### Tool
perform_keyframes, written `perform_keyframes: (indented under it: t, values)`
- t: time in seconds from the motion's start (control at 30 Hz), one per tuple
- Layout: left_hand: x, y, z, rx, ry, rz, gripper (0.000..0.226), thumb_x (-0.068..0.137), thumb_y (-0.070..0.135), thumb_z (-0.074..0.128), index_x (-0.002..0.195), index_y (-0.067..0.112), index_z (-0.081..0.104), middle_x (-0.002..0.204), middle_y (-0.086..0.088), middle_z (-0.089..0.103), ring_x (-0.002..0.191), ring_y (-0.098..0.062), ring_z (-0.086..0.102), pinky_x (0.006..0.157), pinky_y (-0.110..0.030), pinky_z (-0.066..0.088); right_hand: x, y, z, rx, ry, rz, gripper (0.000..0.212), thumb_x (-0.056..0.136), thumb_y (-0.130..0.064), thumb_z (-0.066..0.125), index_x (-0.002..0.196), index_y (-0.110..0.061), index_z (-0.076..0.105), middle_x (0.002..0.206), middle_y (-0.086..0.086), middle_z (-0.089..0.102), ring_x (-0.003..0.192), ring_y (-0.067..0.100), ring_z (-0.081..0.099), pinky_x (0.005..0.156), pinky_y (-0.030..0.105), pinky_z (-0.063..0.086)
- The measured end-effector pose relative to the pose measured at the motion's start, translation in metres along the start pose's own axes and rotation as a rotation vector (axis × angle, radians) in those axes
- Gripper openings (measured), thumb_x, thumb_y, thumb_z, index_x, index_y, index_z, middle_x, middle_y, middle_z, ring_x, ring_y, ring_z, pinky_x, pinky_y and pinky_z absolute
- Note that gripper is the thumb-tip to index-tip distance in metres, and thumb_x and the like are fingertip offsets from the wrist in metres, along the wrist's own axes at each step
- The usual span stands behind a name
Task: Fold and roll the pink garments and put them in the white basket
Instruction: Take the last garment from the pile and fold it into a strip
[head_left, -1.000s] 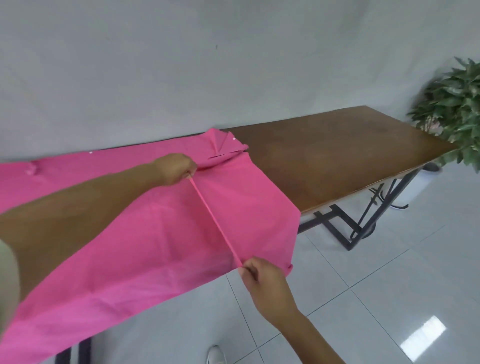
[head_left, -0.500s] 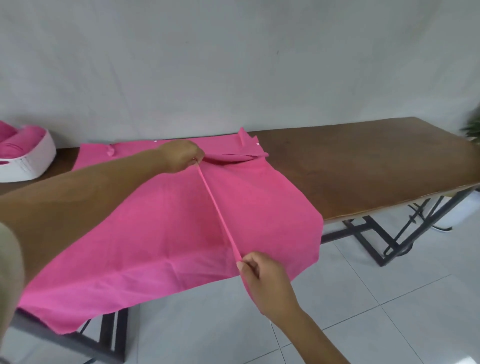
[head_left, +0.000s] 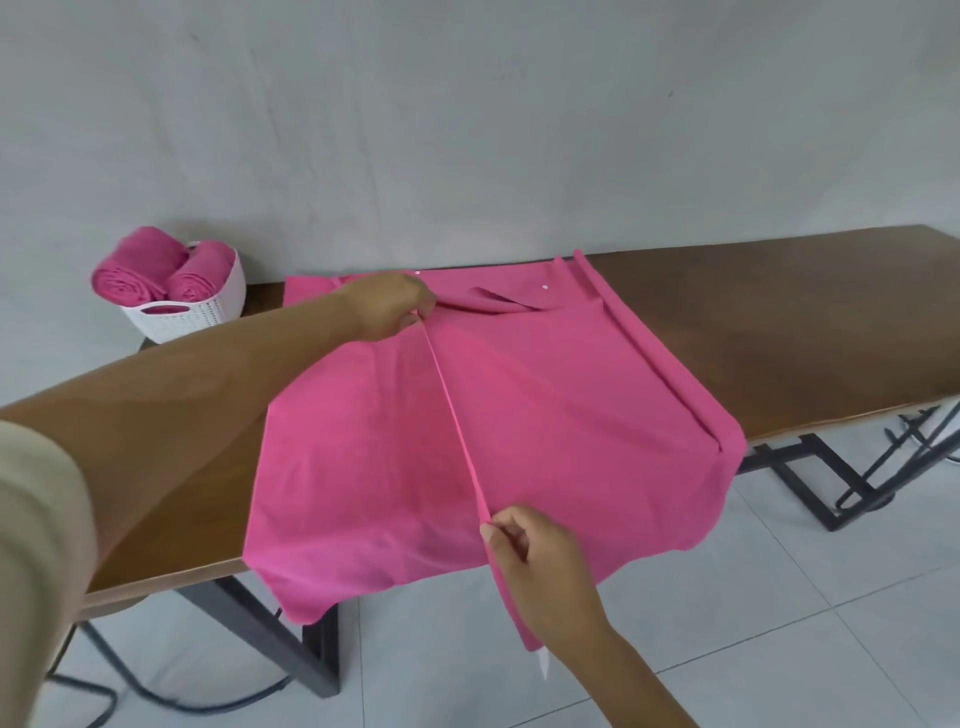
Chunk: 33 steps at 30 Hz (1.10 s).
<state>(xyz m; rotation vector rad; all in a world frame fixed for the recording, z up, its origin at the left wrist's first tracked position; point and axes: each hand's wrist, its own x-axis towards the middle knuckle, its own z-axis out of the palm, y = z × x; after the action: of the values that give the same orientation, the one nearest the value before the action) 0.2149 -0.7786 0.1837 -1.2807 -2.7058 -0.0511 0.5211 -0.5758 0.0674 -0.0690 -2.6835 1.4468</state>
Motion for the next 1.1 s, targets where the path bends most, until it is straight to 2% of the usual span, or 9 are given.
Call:
perform_keyframes:
  t: [0.17,0.3,0.5,0.63,0.77,0.97,1.03,1.1]
  values:
    - [-0.032,-0.028,-0.008,0.008,0.011,0.054,0.012,0.089,-0.002,0.064,0.099,0.0,0.069,0.104,-0.017,0.07,0.093,-0.035,0.065,0.081,-0.037,0.045,-0.009,-0.035,0.048,0.054,0.094,-0.022,0.024,0.098,-0.027,0.062,0.075,-0.024,0.055,0.058,-0.009,0.05,0.054,0.01,0.044,0.055,0.033,0.041]
    - [-0.053,-0.045,-0.021,0.04,-0.004,0.047,0.01,0.09,0.003,0.062,0.098,0.004,0.068,0.102,-0.015,0.068,0.092,-0.034,0.063,0.08,-0.037,0.046,-0.014,-0.065,0.073,0.066,0.166,-0.064,0.021,0.097,-0.025,0.064,0.077,-0.025,0.058,0.061,-0.013,0.052,0.056,0.01,0.047,0.055,0.022,0.037]
    - [-0.084,-0.073,-0.038,0.086,-0.029,-0.001,0.009,0.092,0.008,0.06,0.1,0.008,0.065,0.1,-0.012,0.066,0.091,-0.036,0.061,0.078,-0.04,0.047,-0.013,-0.099,0.102,0.059,0.141,-0.11,0.011,0.096,-0.025,0.066,0.085,-0.024,0.063,0.069,-0.008,0.061,0.065,0.013,0.057,0.06,0.024,0.046]
    - [-0.109,-0.085,-0.046,0.129,-0.013,-0.104,0.023,0.098,0.017,0.055,0.111,0.003,0.067,0.109,-0.016,0.067,0.099,-0.038,0.063,0.082,-0.04,0.047,-0.01,-0.119,0.125,0.048,0.138,-0.153,0.008,0.096,-0.023,0.066,0.088,-0.023,0.063,0.07,-0.011,0.061,0.067,0.01,0.058,0.059,0.014,0.041]
    - [-0.137,-0.096,-0.043,0.146,-0.041,-0.176,0.034,0.101,0.031,0.049,0.106,0.002,0.067,0.107,-0.017,0.067,0.095,-0.038,0.063,0.081,-0.042,0.05,-0.009,-0.135,0.158,-0.033,0.069,-0.199,0.008,0.097,-0.024,0.063,0.089,-0.022,0.061,0.07,-0.01,0.059,0.066,0.008,0.055,0.058,0.013,0.037]
    - [-0.176,-0.111,-0.001,0.083,-0.146,-0.275,0.041,0.101,0.039,0.053,0.117,0.002,0.059,0.116,-0.014,0.06,0.101,-0.035,0.062,0.086,-0.043,0.05,-0.011,-0.129,0.206,-0.177,-0.108,-0.167,0.009,0.101,-0.023,0.05,0.099,-0.021,0.059,0.087,-0.006,0.064,0.076,0.013,0.058,0.071,0.037,0.047]
    - [-0.187,-0.111,0.023,0.051,-0.189,-0.306,0.046,0.101,0.039,0.055,0.123,0.0,0.055,0.123,-0.016,0.057,0.112,-0.035,0.058,0.095,-0.042,0.047,-0.013,-0.125,0.217,-0.211,-0.222,-0.15,0.013,0.1,-0.022,0.047,0.104,-0.021,0.06,0.094,-0.004,0.067,0.083,0.016,0.061,0.075,0.039,0.05]
    - [-0.198,-0.112,0.046,0.077,-0.232,-0.299,0.055,0.101,0.042,0.055,0.134,-0.002,0.052,0.137,-0.017,0.054,0.137,-0.035,0.043,0.114,-0.04,0.033,-0.017,-0.12,0.223,-0.25,-0.327,-0.158,0.017,0.1,-0.025,0.047,0.109,-0.021,0.06,0.099,-0.001,0.068,0.087,0.017,0.063,0.079,0.038,0.052]
